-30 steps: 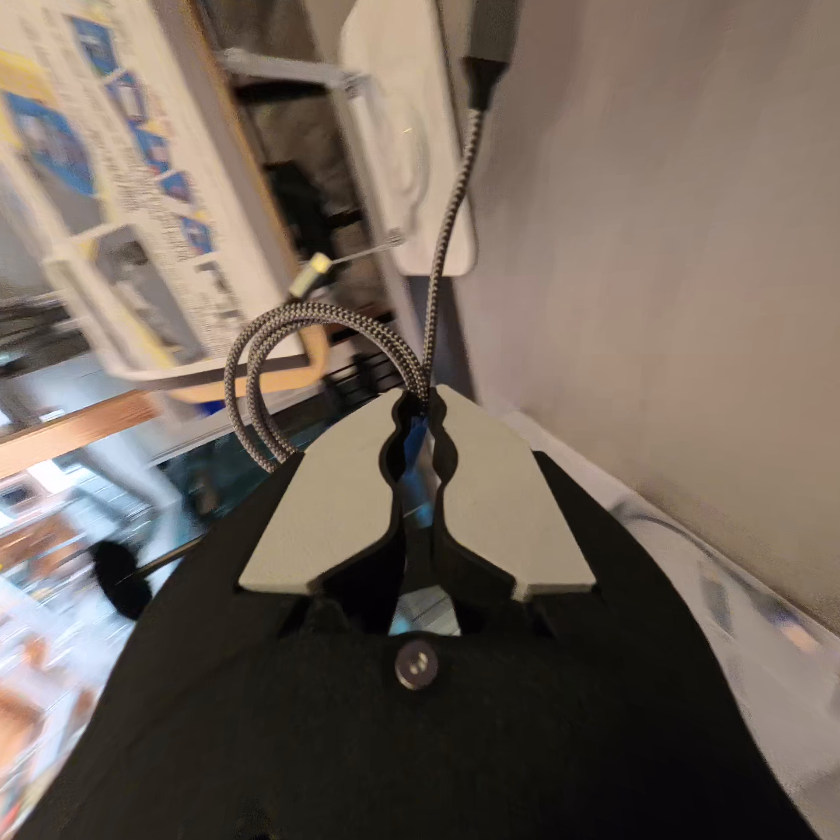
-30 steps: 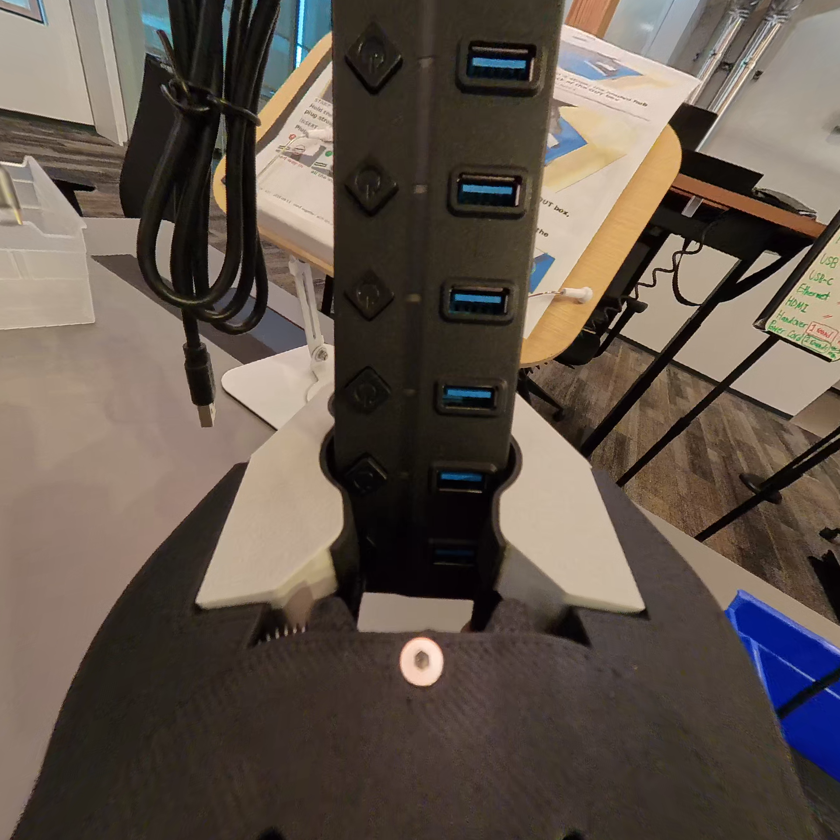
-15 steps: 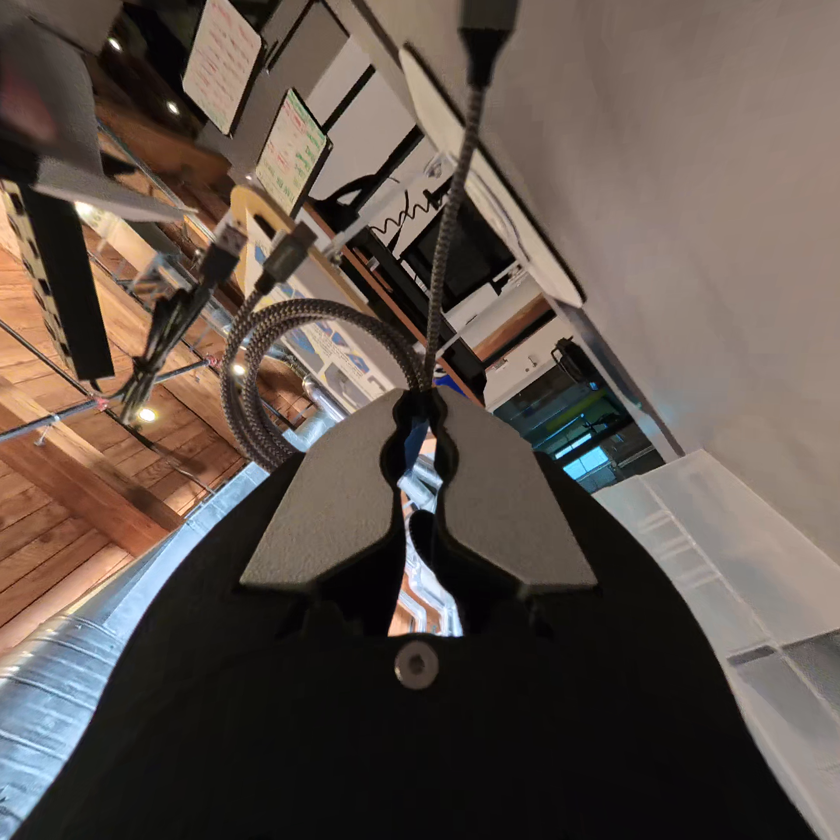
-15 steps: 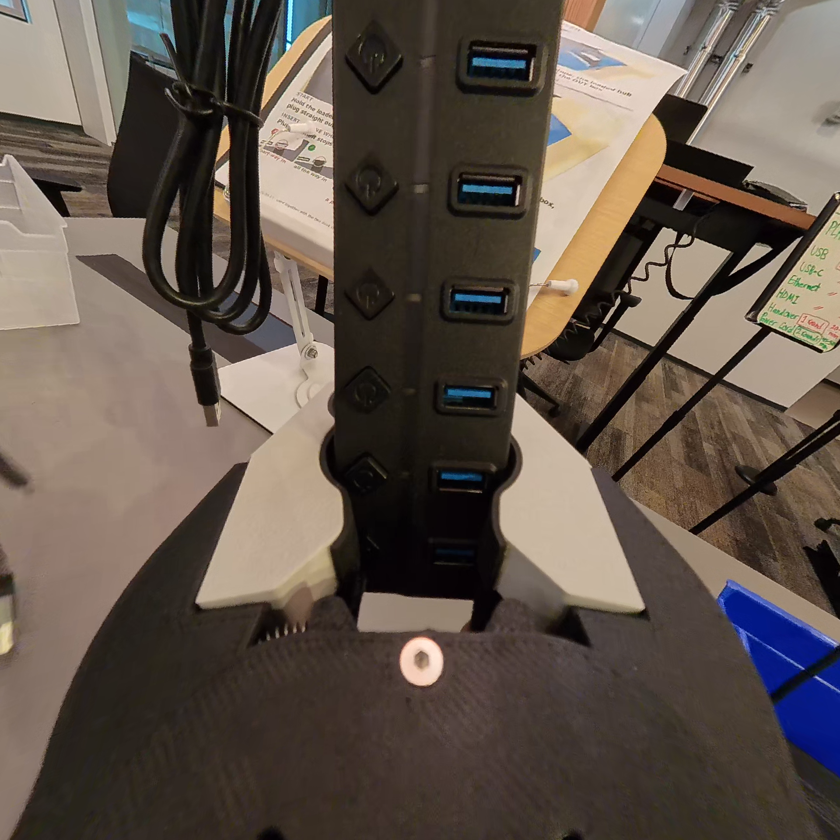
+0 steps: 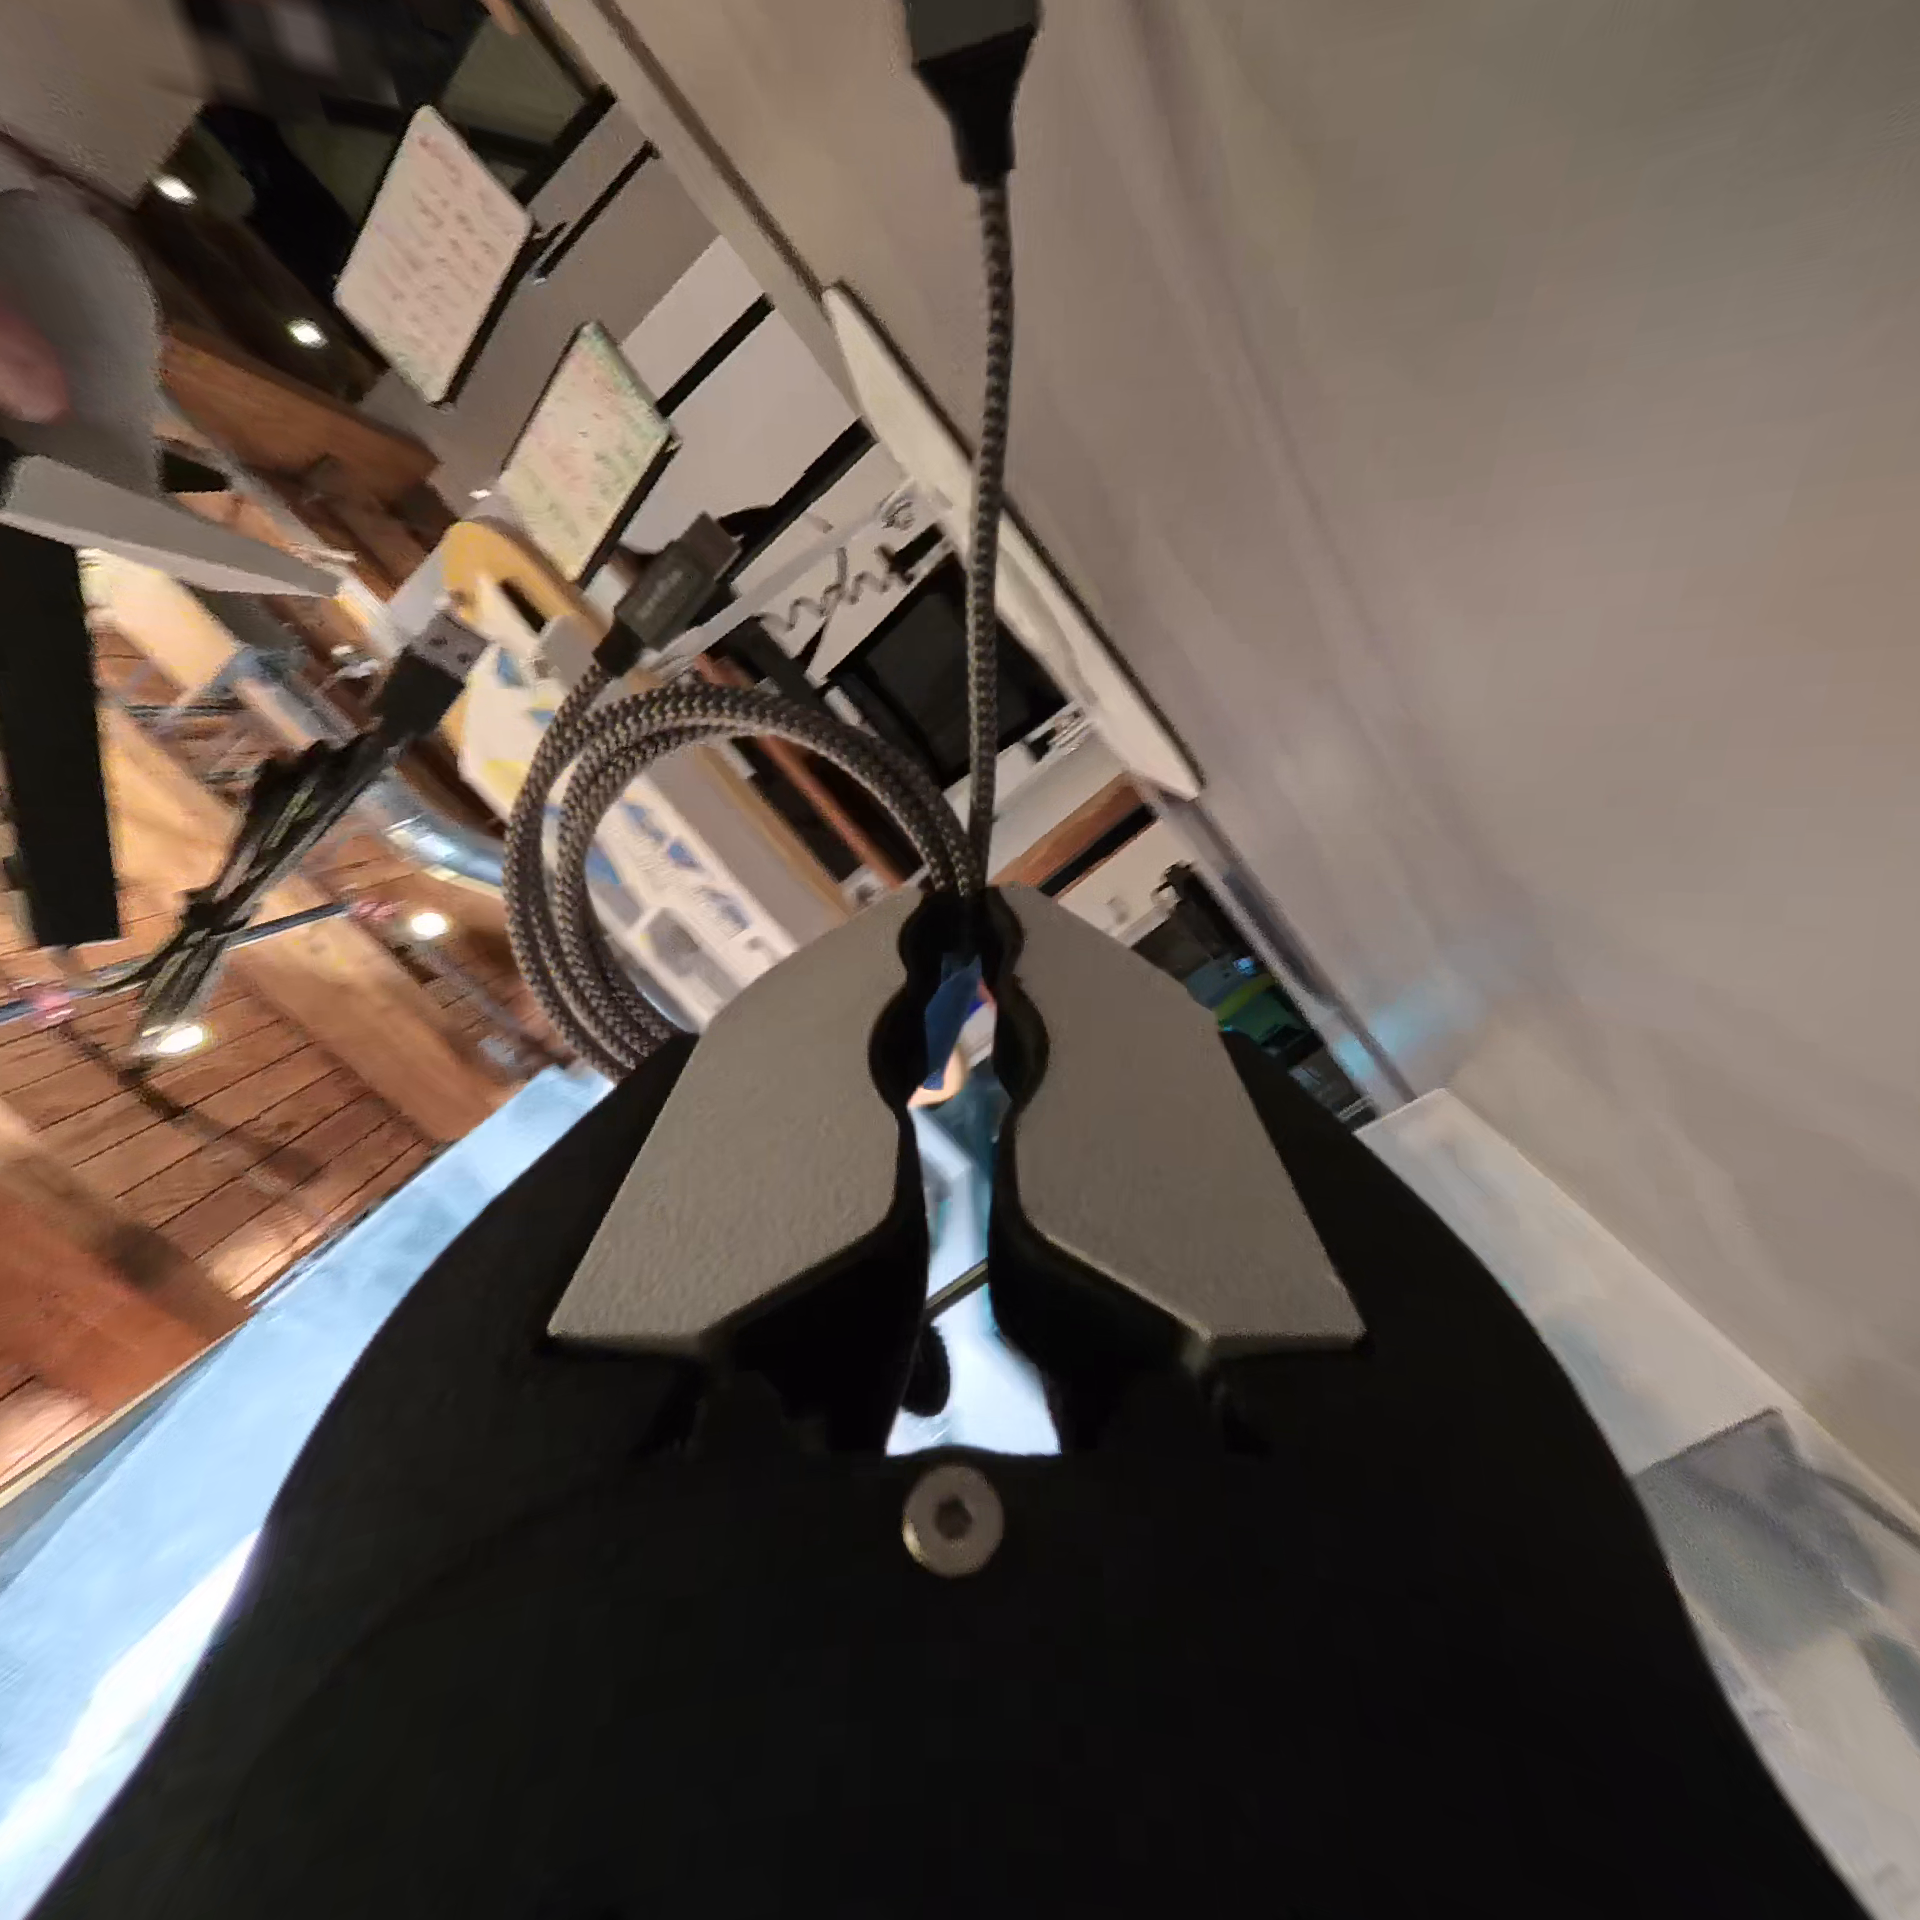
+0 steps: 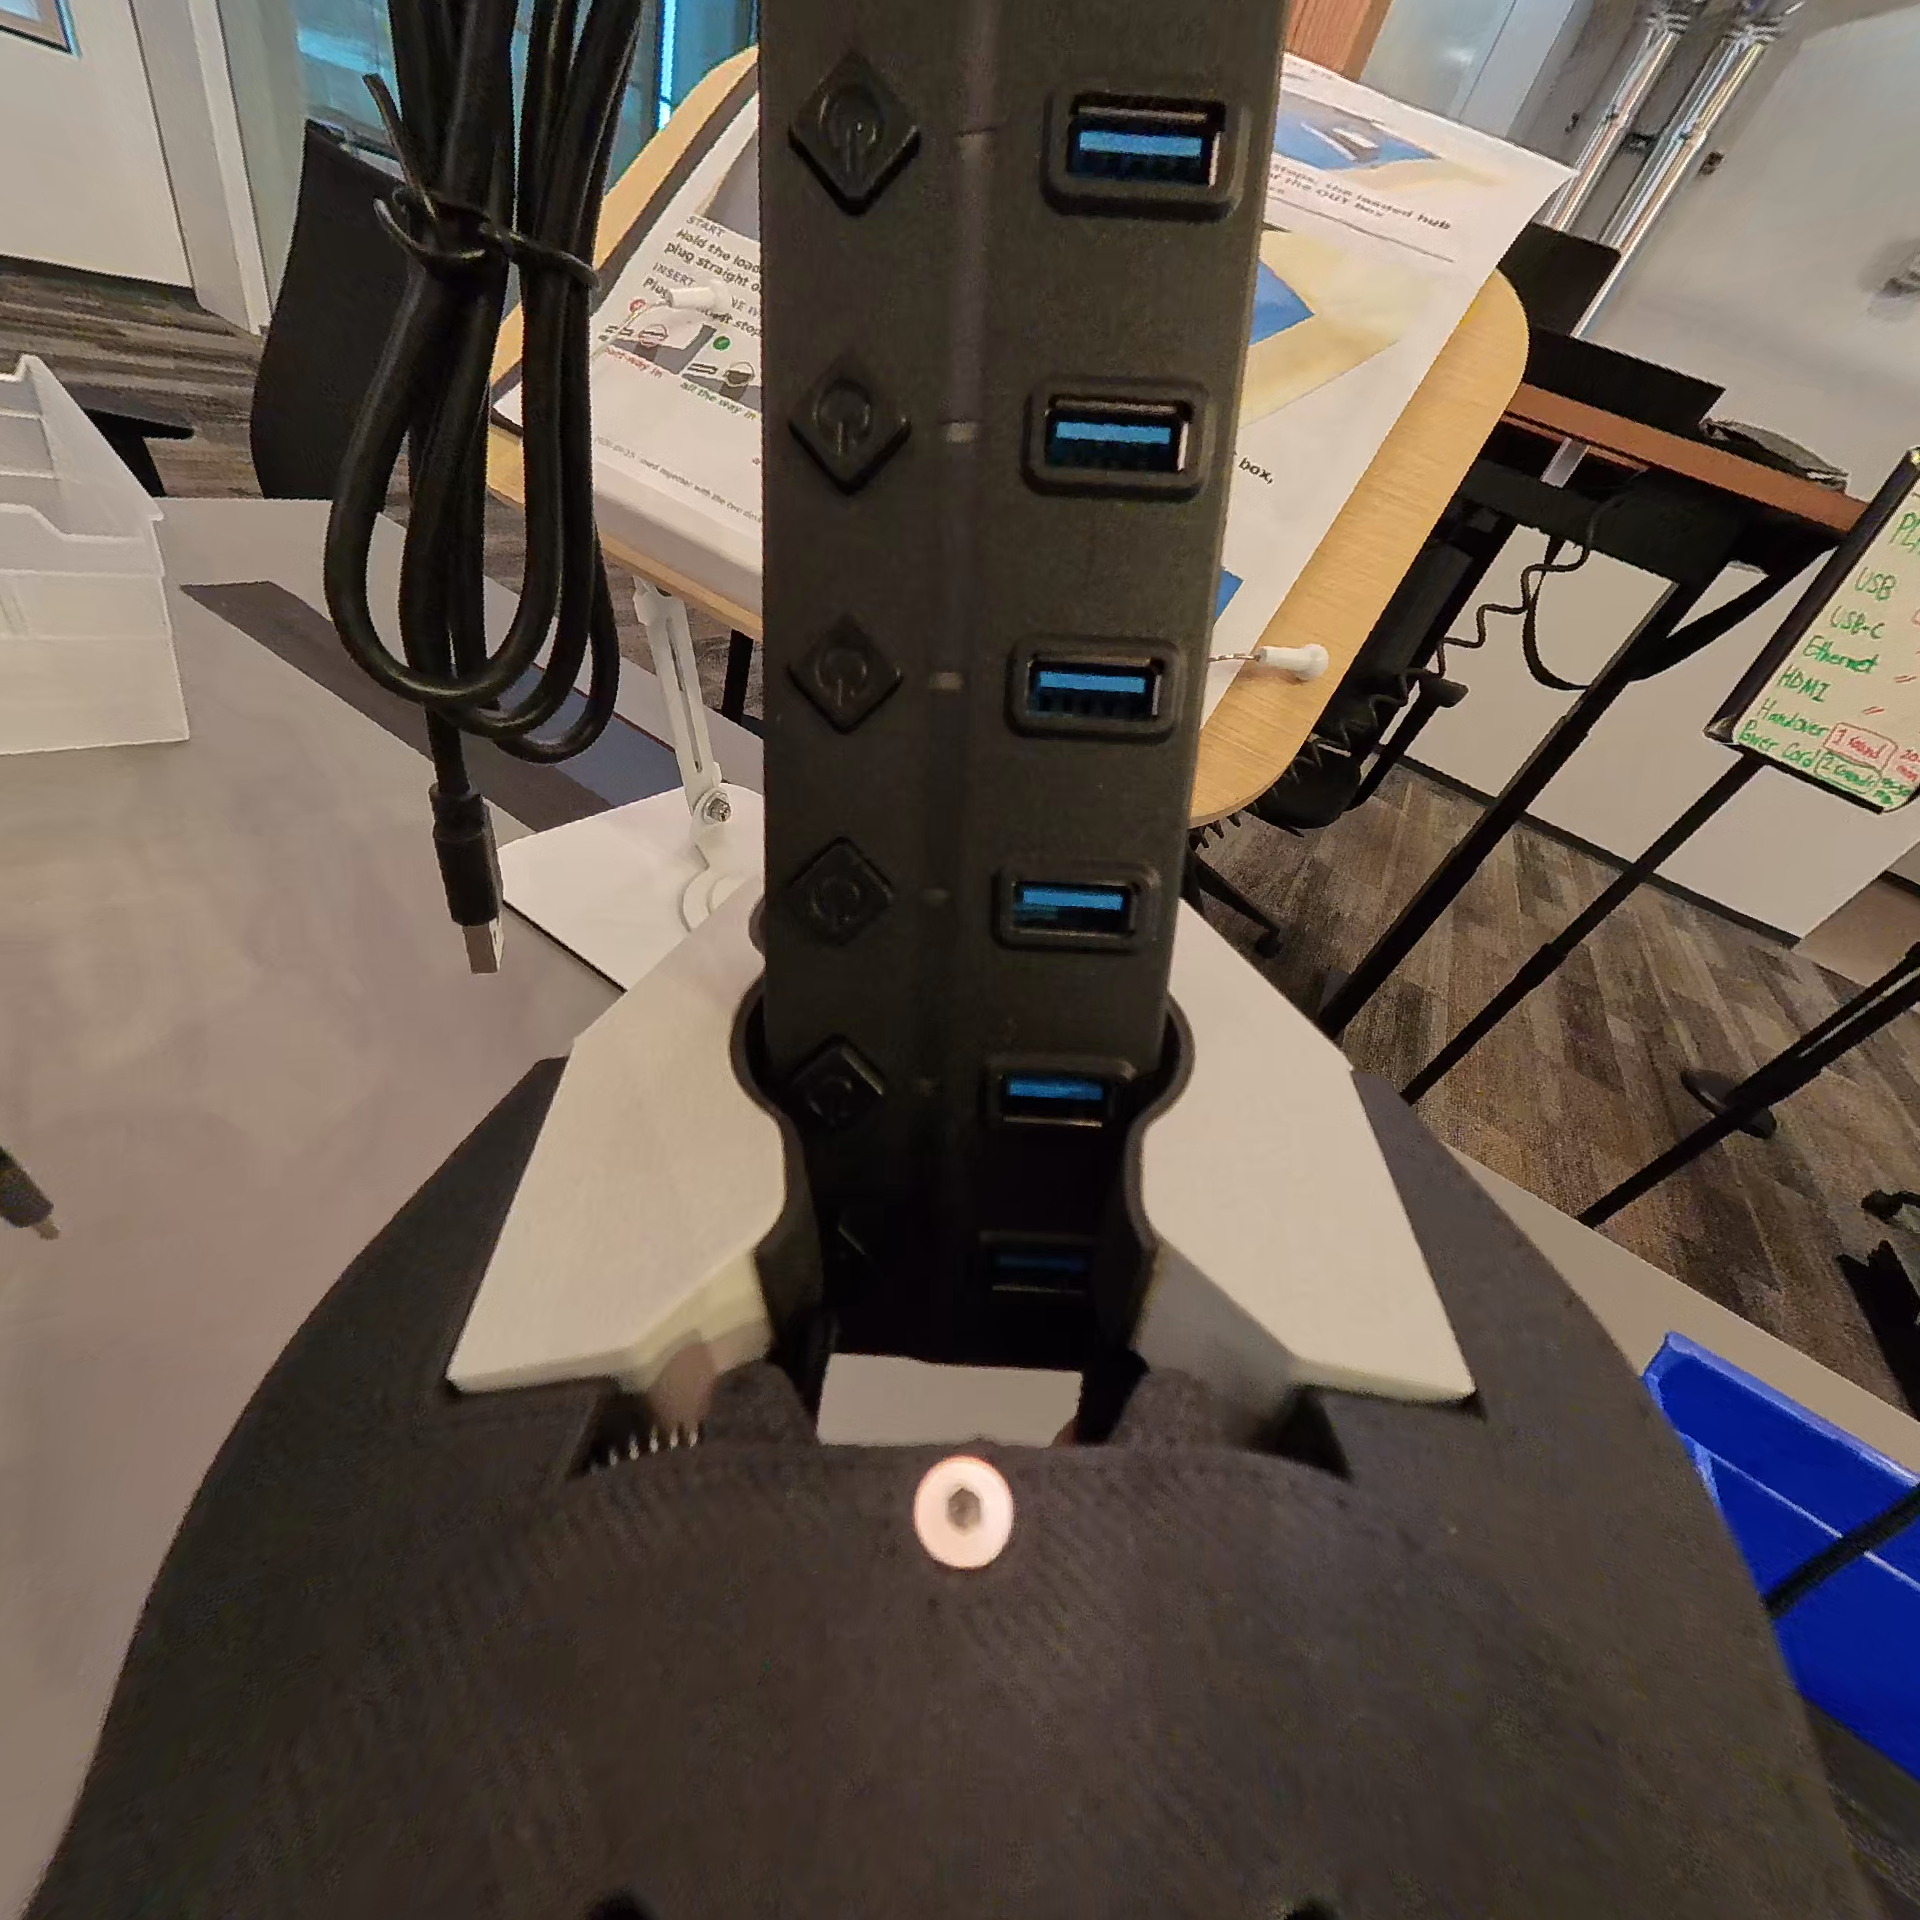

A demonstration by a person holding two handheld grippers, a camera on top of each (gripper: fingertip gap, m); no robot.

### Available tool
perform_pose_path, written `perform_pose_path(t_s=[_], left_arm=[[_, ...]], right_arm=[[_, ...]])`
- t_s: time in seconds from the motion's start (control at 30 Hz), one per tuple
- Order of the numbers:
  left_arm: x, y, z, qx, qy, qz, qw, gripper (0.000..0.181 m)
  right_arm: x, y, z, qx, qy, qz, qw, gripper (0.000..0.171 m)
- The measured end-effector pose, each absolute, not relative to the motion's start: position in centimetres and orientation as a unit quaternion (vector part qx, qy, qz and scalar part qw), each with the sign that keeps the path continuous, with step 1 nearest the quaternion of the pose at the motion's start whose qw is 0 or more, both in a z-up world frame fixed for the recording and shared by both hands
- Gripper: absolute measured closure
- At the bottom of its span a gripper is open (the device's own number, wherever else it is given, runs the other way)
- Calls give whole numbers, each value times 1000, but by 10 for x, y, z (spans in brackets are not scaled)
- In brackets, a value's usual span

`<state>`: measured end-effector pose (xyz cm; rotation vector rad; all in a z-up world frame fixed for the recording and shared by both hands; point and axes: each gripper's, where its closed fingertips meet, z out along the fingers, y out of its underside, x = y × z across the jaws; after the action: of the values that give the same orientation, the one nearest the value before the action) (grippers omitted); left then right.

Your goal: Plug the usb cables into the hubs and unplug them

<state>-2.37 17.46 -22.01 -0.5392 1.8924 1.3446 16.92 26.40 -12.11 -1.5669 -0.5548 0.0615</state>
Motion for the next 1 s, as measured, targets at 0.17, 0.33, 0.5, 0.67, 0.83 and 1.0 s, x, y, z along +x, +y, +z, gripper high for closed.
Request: perform_pose_path(t_s=[0.17, 0.33, 0.5, 0.67, 0.83, 1.0], left_arm=[[-35, 176, -247, -274, 774, 466, 328, 174], [-36, 182, -241, -287, 762, 469, 342, 174], [-32, 179, -236, -256, 738, 494, 381, 174], [-34, 167, -243, -248, 729, 493, 405, 171], [-43, 152, -260, -262, 745, 468, 396, 166], [-50, 141, -268, -313, 766, 412, 382, 153]], right_arm=[[170, 264, -121, -697, -246, 29, 673, 109], [170, 265, -121, -697, -246, 29, 673, 109], [171, 266, -121, -697, -244, 30, 673, 109], [171, 266, -123, -698, -245, 30, 672, 109], [170, 266, -125, -700, -247, 30, 670, 109], [168, 266, -125, -699, -249, 31, 669, 109]])
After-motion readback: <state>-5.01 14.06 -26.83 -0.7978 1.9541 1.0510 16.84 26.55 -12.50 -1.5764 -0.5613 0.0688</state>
